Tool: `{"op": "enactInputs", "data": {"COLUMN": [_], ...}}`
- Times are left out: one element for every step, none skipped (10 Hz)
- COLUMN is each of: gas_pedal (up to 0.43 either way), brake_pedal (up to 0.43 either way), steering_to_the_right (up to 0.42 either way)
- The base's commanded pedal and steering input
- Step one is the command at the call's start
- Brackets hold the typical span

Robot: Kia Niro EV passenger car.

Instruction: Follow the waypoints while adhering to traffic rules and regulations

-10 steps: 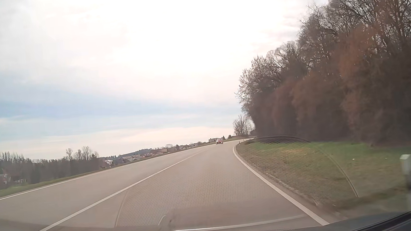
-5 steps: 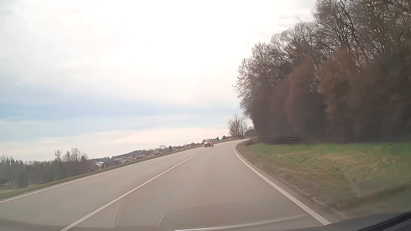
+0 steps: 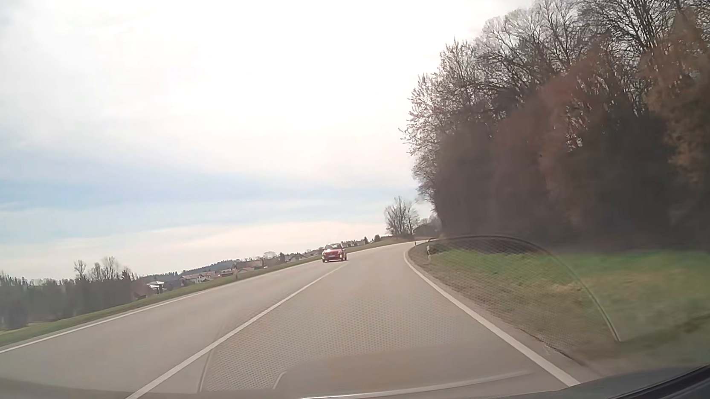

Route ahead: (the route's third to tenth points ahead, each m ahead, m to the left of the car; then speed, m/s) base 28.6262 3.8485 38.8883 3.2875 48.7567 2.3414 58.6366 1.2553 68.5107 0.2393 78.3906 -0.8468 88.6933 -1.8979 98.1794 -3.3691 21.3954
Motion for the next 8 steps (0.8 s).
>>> {"op": "enactInputs", "data": {"gas_pedal": [0.248, 0.248, 0.26, 0.26, 0.26, 0.26, 0.268, 0.268], "brake_pedal": [0.0, 0.0, 0.0, 0.0, 0.0, 0.0, 0.0, 0.0], "steering_to_the_right": [0.011, 0.011, 0.011, 0.011, 0.011, 0.011, 0.011, 0.012]}}
